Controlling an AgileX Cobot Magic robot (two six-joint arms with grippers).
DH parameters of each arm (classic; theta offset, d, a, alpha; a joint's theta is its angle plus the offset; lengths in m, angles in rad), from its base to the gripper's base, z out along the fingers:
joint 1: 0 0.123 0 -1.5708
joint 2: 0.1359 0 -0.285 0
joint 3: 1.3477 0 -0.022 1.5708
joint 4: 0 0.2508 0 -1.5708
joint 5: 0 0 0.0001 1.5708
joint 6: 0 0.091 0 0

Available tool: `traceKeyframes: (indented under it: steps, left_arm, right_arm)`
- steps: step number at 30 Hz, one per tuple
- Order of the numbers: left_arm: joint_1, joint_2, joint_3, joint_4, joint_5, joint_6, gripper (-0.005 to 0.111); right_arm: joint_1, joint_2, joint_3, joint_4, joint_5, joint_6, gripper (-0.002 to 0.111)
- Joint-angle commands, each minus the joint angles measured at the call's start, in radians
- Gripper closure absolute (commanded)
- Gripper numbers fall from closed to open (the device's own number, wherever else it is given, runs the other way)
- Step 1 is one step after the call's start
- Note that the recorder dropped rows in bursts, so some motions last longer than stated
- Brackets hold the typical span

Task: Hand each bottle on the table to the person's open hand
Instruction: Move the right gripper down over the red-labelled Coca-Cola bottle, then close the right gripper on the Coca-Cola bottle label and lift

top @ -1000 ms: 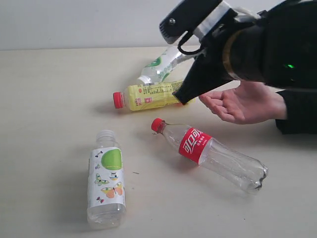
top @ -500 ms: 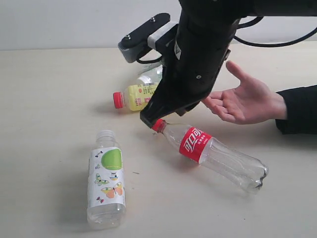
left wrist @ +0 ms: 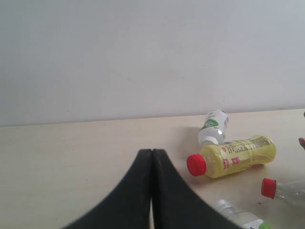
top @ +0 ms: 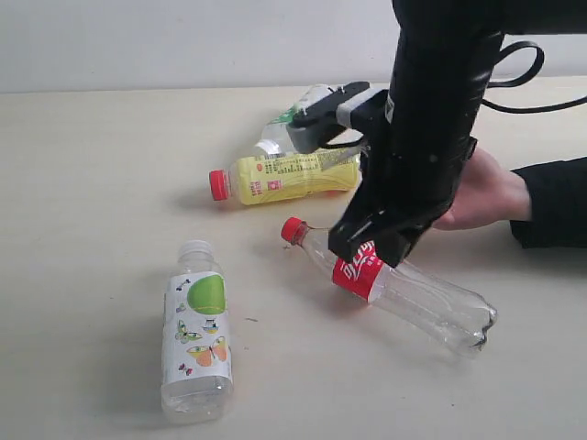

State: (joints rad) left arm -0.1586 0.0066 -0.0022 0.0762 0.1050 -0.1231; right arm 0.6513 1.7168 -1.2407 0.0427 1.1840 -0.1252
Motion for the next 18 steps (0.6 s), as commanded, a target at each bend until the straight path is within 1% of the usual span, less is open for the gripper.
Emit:
traceKeyframes:
  steps: [1,2,4,6,12,14,18]
  left_arm:
    - [0.002,-0.007,0.002,-0.006,-0.003,0.0,0.107]
    - [0.002,-0.007,0.002,-0.006,-0.003,0.0,0.107]
    - [0.002,-0.007,0.002,-0.006,-0.003,0.0,0.107]
    - [0.002,-0.007,0.002,-0.006,-0.003,0.0,0.107]
    - [0.002,-0.007,0.002,-0.006,-0.003,0.0,0.107]
    - [0.002,-0.007,0.002,-0.006,-0.003,0.0,0.107]
    - [0.002,-0.007,0.002,-0.006,-0.003,0.0,0.107]
  right_arm:
    - [-0.006,-0.002,0.101,-0.134,-0.101,-0.003,0.069]
    - [-0.006,-0.002,0.133,-0.132,-0.14,-0.005,0.06]
    - [-0.006,-0.002,0.171,-0.13,-0.193,-0.012,0.049]
    - [-0.006,-0.002,0.203,-0.13,-0.223,-0.024,0.044]
    - [-0.006,-0.002,0.271,-0.13,-0.386,-0.047,0.035]
    - [-0.006,0.008,0.275,-0.13,-0.403,-0.047,0.033]
    - [-0.006,0.037,0.275,-0.132,-0.407,-0.047,0.033]
